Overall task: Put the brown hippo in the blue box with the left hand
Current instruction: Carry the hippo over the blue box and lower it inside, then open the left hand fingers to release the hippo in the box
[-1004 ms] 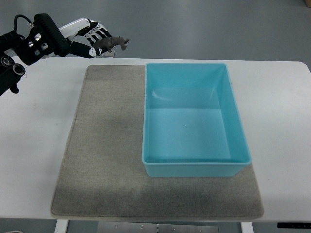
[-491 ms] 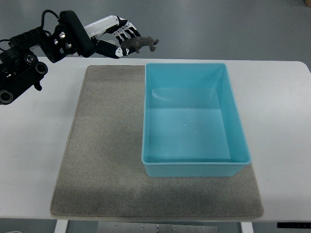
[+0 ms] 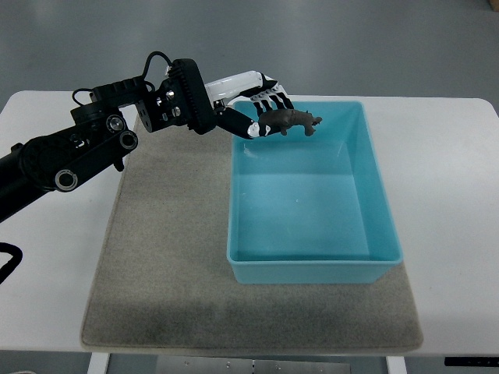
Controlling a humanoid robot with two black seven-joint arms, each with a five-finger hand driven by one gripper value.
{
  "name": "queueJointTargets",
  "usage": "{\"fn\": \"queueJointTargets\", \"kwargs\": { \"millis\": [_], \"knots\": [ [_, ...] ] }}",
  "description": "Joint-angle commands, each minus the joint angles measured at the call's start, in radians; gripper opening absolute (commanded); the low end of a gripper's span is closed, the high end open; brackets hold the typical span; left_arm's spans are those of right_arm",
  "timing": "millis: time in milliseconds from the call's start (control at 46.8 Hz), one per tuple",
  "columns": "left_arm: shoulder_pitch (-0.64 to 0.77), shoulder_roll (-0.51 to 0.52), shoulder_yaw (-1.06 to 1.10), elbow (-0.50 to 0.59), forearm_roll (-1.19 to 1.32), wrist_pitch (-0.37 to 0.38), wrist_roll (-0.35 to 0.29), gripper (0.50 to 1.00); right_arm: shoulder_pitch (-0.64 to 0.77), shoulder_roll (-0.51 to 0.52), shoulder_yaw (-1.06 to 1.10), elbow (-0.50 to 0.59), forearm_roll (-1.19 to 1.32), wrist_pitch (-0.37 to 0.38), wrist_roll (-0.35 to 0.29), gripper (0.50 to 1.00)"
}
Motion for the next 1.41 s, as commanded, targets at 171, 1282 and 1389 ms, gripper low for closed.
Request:
{"fn": "queueJointTargets", "kwargs": {
  "millis": [171,1282,1389],
  "knots": [
    [-0.004,-0.041,0.074,-0.013,0.005,0.005,0.0,0.5,0.001,0.0,0.001,0.0,0.0,-0.001,0.0,0.936],
    [-0.004,-0.098,0.226,0.017,0.051,0.058,0.0,0.606,-0.001,0.0,-0.001,0.0,0.0,0.001,0.0,0.936],
    [-0.002,-0.098,0.225,0.017,0.049,0.065,-0.001,0.694,0.001,0.0,0.001,0.0,0.0,-0.001,0.0,0.936]
  ]
}}
